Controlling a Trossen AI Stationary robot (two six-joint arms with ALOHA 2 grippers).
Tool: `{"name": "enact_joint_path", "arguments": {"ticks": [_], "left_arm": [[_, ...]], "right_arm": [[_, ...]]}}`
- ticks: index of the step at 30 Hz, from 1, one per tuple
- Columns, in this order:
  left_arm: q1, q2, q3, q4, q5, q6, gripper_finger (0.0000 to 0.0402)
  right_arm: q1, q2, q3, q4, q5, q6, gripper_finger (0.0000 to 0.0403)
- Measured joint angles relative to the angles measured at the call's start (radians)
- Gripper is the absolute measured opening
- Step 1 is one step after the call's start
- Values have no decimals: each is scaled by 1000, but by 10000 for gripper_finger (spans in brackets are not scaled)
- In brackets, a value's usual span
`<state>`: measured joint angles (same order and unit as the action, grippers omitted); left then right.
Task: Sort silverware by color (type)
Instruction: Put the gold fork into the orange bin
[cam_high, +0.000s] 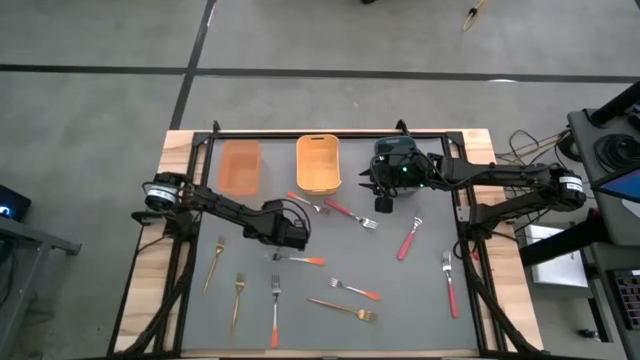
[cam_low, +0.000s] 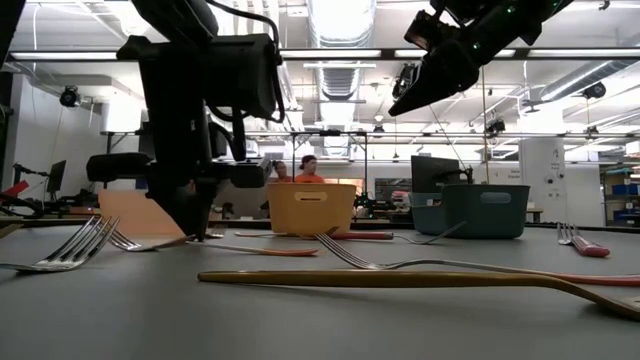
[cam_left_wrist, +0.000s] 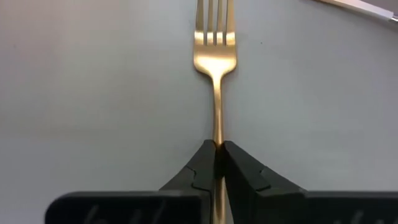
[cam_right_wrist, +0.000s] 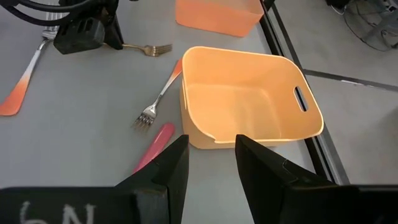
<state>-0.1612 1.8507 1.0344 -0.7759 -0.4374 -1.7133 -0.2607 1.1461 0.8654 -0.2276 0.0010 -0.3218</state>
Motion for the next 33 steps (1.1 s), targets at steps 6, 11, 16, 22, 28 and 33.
{"name": "enact_joint_path", "arguments": {"ticks": [6,11,16,22,28,33], "left_arm": [[-2,-3,0,-2,-8,3,3],[-3,-42,-4,-15,-8,27,2],[-9,-101,-3,-14,-13,59,1],[-10,-190,-3,-40,-13,121,1],[-1,-316,-2,-169,-20,143,0],[24,-428,-2,-267,-28,188,0]], "right_arm": [[0,0,-1,0,0,0,123],[0,0,-4,-1,0,-3,123],[-2,0,-4,-1,1,-3,123],[-2,0,-4,0,1,-2,123],[-2,0,-4,0,1,0,123],[-2,0,-4,1,1,-1,123]]}}
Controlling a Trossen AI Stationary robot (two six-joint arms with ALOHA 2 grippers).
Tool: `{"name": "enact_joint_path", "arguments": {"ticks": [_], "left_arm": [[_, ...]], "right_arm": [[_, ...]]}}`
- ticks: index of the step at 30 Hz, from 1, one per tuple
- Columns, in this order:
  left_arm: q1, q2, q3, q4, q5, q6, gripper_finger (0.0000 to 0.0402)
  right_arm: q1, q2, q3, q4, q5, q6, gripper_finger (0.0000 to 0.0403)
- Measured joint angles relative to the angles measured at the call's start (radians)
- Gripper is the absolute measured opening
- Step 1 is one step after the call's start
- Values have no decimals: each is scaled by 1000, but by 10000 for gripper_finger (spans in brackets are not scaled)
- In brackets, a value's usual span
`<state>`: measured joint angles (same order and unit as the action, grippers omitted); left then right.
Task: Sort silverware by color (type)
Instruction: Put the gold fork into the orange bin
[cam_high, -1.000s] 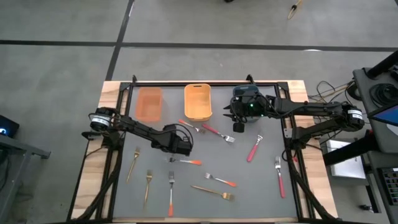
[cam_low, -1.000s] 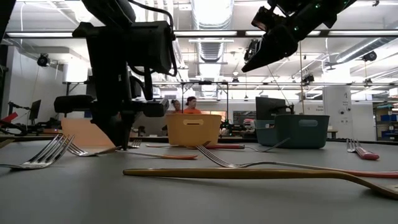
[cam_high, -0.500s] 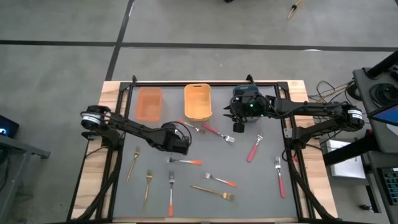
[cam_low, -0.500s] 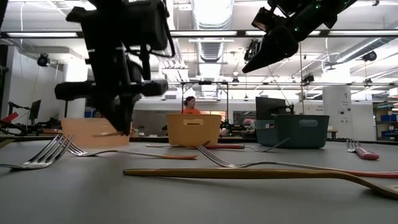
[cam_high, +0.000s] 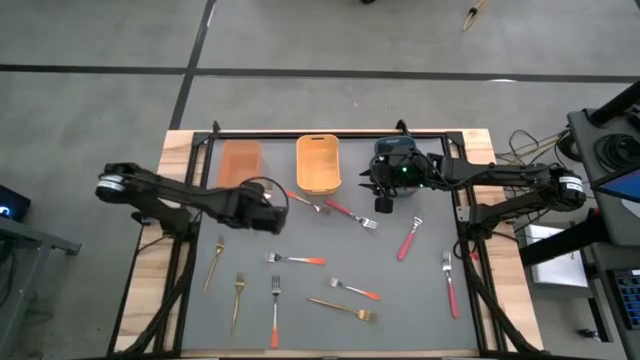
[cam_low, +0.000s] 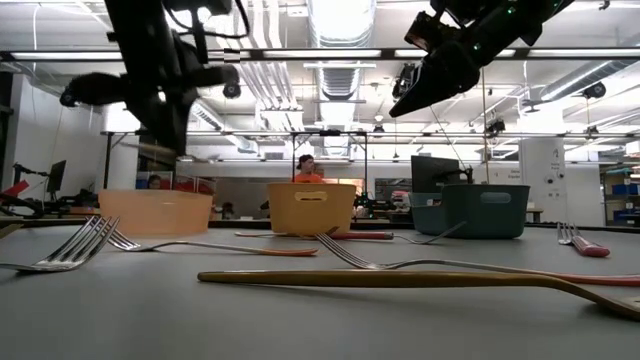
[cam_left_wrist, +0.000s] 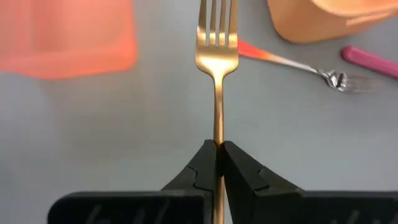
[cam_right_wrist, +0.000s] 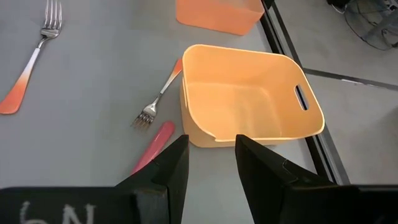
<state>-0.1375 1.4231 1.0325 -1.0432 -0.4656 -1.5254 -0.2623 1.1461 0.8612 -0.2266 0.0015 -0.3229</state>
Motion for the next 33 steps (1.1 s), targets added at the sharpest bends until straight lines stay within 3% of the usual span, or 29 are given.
{"name": "enact_joint_path", "arguments": {"ticks": [7,16,25,33], "left_arm": [[114,-119,-2,-72,3,154,0],[357,-206,-3,-82,59,449,0],[653,-200,-14,-80,164,764,0],[830,-164,-14,-79,218,968,0]], "right_arm": [[0,0,0,0,0,1,123],[0,0,0,0,0,1,123],[0,0,0,0,-1,1,123],[0,0,0,-1,0,-2,123]]}}
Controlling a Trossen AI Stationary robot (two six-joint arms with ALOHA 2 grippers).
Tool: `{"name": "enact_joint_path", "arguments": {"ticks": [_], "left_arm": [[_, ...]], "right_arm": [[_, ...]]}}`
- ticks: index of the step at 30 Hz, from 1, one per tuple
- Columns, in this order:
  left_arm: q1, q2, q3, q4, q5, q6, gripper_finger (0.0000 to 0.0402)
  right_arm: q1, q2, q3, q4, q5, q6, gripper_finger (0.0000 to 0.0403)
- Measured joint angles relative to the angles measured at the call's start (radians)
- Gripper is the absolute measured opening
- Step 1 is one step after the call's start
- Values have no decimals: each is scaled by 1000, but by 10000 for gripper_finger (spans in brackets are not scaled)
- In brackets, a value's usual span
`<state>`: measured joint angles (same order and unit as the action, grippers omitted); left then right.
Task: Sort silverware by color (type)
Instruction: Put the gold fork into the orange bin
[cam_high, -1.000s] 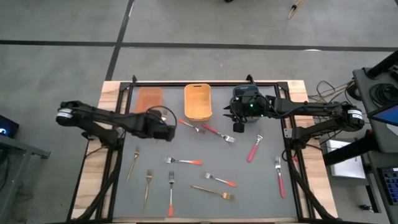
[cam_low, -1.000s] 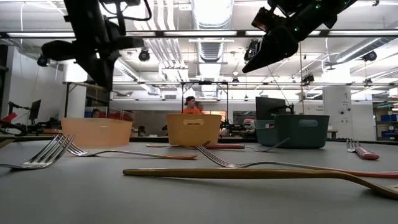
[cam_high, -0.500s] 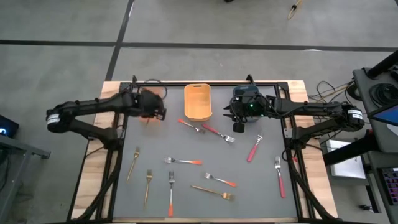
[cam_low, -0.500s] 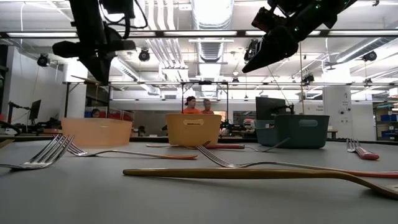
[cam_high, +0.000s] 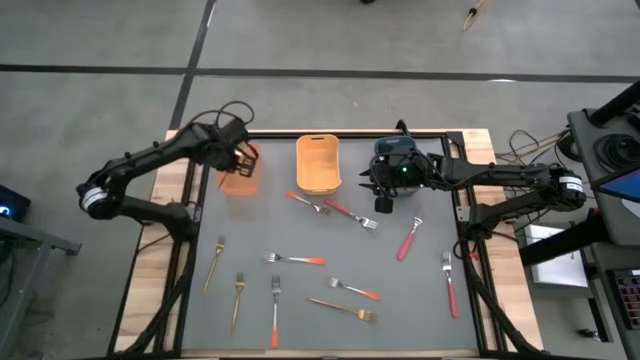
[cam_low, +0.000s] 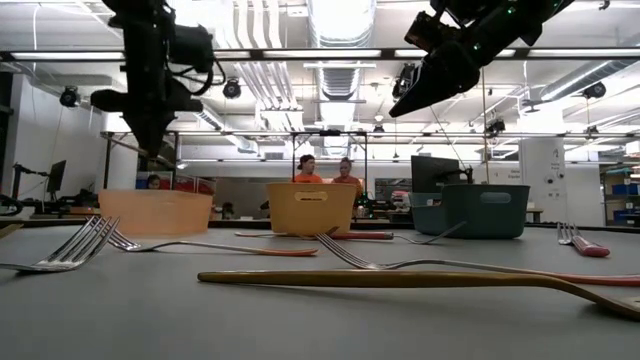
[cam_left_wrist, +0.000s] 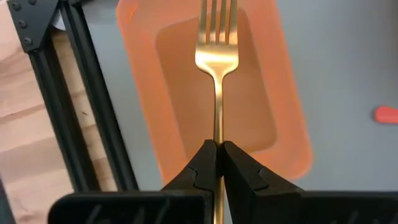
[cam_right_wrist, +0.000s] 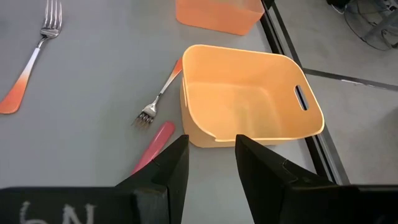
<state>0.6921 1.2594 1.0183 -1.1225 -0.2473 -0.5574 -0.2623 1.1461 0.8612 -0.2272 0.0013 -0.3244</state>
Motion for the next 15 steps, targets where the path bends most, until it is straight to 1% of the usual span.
{"name": "enact_joint_path", "arguments": {"ticks": [6,12,15], "left_arm": [[63,64,0,16,8,129,0],[84,153,0,21,49,171,0],[85,190,0,22,50,179,0]], "right_arm": [[0,0,0,0,0,1,123],[0,0,0,0,0,1,123],[0,0,0,-1,0,1,123]]}}
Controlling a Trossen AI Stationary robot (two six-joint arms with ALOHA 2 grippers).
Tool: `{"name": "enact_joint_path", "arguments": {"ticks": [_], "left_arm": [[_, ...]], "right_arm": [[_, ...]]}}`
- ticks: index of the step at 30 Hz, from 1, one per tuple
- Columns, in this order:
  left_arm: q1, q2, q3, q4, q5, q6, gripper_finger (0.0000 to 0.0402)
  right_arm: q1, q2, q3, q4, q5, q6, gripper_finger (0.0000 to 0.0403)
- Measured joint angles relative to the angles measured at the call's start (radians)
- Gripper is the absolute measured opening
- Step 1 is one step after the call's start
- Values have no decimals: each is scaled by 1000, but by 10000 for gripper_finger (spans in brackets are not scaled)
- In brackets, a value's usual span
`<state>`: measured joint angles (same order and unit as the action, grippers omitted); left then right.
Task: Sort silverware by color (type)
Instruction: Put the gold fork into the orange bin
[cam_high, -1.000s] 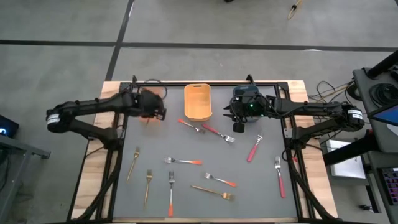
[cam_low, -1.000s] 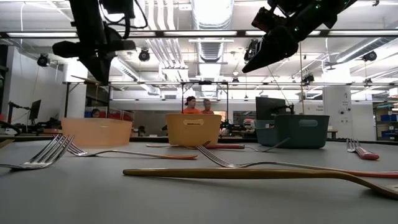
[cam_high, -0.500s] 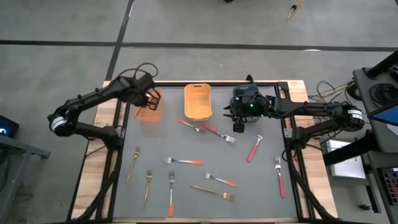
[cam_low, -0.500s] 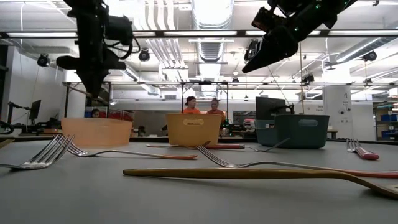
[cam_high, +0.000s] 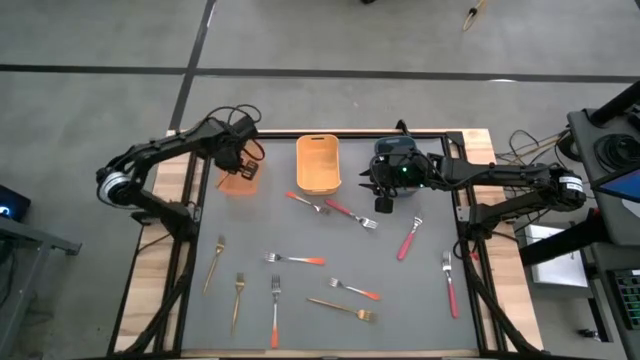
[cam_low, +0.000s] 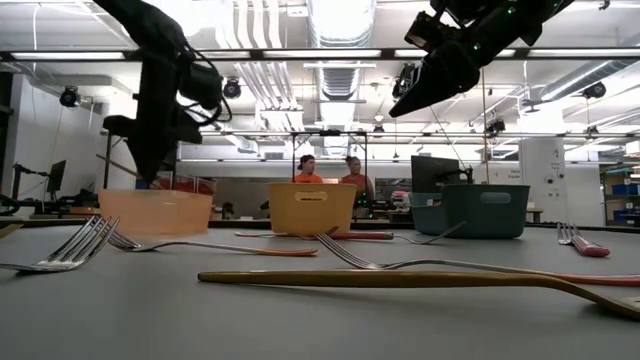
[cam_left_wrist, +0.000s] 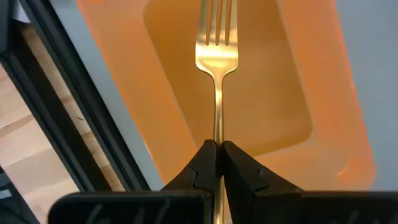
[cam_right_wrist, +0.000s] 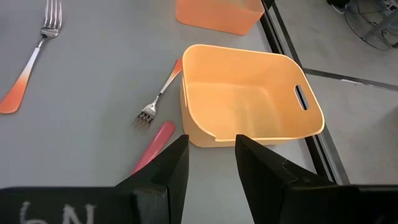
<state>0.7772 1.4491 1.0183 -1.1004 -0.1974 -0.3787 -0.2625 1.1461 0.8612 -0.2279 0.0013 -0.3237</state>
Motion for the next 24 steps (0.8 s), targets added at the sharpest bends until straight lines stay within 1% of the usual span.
{"name": "enact_joint_path", "arguments": {"ticks": [4,9,18,24], "left_arm": [[6,42,0,5,0,4,0],[14,64,0,25,0,2,0],[17,68,0,133,6,-78,0],[17,68,0,156,-2,-92,0]], "right_arm": [[0,0,0,0,0,0,123],[0,0,0,-1,0,0,123],[0,0,0,-1,0,-1,123],[0,0,0,-5,0,-1,123]]}}
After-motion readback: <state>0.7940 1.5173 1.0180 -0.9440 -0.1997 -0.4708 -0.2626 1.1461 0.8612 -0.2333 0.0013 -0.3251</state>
